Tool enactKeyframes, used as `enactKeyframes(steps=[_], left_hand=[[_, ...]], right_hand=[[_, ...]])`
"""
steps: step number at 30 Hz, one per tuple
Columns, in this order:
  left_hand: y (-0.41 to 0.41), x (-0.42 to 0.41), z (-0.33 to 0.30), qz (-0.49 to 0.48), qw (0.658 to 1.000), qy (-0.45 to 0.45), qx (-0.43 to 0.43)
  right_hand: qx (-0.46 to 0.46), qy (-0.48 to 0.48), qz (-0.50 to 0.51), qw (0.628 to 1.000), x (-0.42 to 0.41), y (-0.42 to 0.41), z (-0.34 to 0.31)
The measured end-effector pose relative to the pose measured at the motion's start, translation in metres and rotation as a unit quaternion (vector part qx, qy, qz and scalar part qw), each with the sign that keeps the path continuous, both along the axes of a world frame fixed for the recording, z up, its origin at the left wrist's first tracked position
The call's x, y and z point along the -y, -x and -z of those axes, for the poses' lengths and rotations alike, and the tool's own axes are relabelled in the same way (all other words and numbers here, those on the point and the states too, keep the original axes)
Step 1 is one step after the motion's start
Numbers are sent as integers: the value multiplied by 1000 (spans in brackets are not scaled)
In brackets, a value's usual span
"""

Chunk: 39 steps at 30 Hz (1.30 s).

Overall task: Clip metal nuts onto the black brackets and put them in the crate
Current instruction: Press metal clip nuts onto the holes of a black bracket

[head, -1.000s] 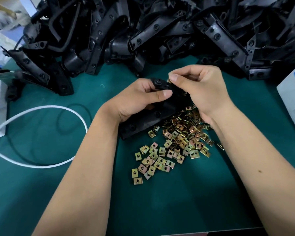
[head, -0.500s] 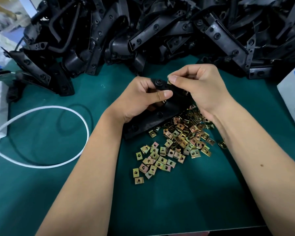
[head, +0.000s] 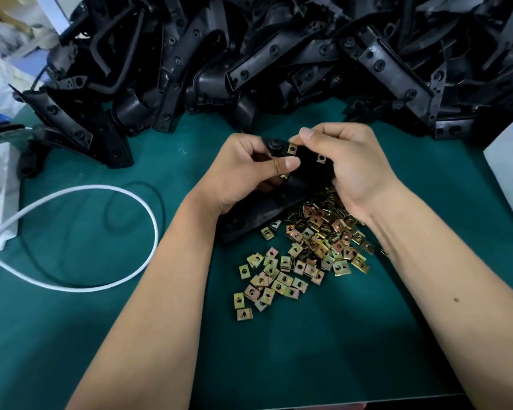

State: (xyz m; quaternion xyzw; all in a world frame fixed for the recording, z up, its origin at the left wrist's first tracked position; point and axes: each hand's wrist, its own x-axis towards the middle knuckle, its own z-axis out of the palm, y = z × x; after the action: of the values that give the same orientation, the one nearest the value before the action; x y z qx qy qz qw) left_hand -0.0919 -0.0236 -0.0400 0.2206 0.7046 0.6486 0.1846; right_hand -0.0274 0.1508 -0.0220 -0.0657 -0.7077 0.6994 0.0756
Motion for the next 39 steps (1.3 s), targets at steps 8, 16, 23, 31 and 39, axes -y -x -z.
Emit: enactKeyframes(steps=[8,16,23,31,39], left_hand=[[2,-1,-4,-29,999,8,27],[-15,11,-23,181,946,-215,160],[-82,-85,-62,364,884,-257,140],[-242,-279,-77,316,935,-133,91],[-377,-394,58,359,911,142,142]], right_hand=[[-68,-130,-21,989,-5,1,0],[-163,-143,119,969,-20,-16,-17],[-265,-73,356,893,-118,-113,-49],[-161,0,563,811,-237,-304,-1],[97,223,750,615,-261,-433,157]])
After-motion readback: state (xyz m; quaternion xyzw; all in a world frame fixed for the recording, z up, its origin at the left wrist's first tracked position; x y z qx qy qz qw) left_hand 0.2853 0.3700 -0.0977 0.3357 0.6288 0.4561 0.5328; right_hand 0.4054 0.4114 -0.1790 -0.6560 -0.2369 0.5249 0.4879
